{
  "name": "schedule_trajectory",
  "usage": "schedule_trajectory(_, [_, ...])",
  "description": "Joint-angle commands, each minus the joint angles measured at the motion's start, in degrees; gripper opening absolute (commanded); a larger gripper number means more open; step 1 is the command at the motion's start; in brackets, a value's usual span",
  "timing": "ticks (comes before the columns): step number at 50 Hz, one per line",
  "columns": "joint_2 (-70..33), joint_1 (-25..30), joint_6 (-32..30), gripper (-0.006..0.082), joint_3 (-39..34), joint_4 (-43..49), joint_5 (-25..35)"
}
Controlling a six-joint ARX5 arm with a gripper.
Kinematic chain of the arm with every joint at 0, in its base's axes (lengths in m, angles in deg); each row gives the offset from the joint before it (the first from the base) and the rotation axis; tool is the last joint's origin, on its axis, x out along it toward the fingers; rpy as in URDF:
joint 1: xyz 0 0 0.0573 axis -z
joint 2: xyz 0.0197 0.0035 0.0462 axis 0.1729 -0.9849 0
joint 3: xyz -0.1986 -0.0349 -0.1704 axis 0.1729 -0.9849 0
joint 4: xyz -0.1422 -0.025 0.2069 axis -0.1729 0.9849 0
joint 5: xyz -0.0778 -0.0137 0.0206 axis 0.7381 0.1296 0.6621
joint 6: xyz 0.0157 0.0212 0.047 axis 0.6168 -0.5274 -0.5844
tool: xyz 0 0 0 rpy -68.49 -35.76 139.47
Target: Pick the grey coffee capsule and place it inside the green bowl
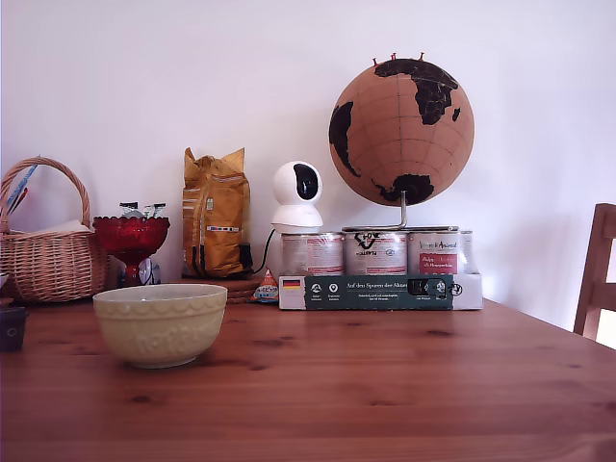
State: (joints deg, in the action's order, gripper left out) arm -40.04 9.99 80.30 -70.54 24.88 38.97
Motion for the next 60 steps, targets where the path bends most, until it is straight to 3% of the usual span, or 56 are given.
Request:
schedule_trajectory(1, [0.22,0.35,0.50,-0.0011,-0.90,-2.51,0.24])
schedule_trajectory(13, [0.22,0.35,6.86,-0.0011,0.90,-15.32,1.73])
schedule_trajectory(23, [-2.01,0.35,7.93,-0.0011,4.76,-13.49,3.43])
schedule_trajectory(40, [-25.86,0.35,7.21,0.0004,5.27,-15.28,3.21])
schedule_trajectory(49, [-40.79,0.35,4.79,0.0113,5.27,-26.08,3.02])
schedule_trajectory(52, [-45.44,0.35,4.15,0.0235,5.27,-29.68,2.97])
schedule_trajectory(56, [-51.28,0.35,3.23,0.0492,5.29,-34.51,3.02])
schedule_trajectory(60, [-56.26,0.35,2.93,0.0608,5.31,-38.29,2.97])
